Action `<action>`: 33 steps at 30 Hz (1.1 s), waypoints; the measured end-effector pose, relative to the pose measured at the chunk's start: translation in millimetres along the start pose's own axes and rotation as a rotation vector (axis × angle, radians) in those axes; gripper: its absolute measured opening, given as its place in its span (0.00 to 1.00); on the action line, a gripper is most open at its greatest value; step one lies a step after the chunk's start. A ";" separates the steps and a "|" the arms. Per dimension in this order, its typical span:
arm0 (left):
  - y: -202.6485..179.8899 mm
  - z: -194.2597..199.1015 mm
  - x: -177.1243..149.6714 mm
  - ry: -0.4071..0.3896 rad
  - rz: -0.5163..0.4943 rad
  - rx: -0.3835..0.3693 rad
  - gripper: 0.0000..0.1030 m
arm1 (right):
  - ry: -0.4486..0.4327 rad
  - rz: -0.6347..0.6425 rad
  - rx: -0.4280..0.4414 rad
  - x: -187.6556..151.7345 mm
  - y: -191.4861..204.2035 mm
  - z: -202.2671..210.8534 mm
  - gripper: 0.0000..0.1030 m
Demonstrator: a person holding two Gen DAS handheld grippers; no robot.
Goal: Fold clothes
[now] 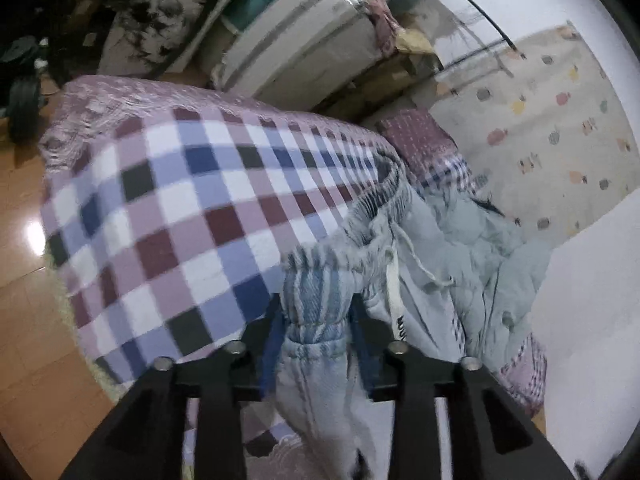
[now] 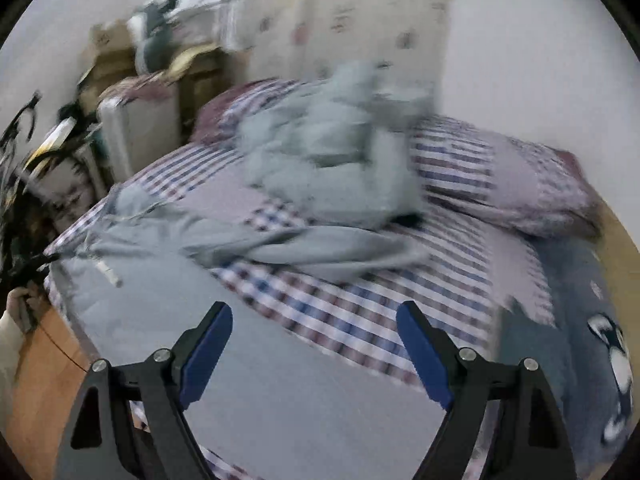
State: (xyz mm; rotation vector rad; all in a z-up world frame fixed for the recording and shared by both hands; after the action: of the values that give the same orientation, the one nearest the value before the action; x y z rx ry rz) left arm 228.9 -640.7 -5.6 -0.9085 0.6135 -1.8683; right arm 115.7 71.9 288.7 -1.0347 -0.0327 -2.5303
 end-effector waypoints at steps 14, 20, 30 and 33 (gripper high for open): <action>-155.0 143.6 -14.1 -0.254 -0.157 -0.154 0.82 | -0.220 -0.229 -0.069 -100.9 -175.1 148.0 0.87; -293.4 140.3 -92.6 -0.197 -0.384 -0.301 0.85 | -0.254 -0.268 -0.007 -109.6 -193.2 149.3 0.89; -434.4 55.8 -230.5 0.007 -0.622 -0.469 0.86 | -0.205 -0.280 0.075 -80.3 -188.5 79.7 0.89; -452.3 21.9 -260.2 0.033 -0.681 -0.460 0.87 | -0.193 -0.289 0.127 -60.1 -175.4 45.9 0.89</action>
State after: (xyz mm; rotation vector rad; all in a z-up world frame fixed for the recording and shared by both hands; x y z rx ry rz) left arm 81.8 -210.4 251.2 -1.5301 0.8459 -2.3887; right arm 119.1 262.3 304.0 -1.2982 -0.4211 -2.6259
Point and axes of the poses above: each gripper's, at about its wrist camera, not at the fingertips, and z roughly against the way its jaws point, y to its left, x to its top, the point moved 8 cm from there along -z, roughly the way its jaws point, and after that the axes turned 5 degrees about y, right-handed, at the moved point
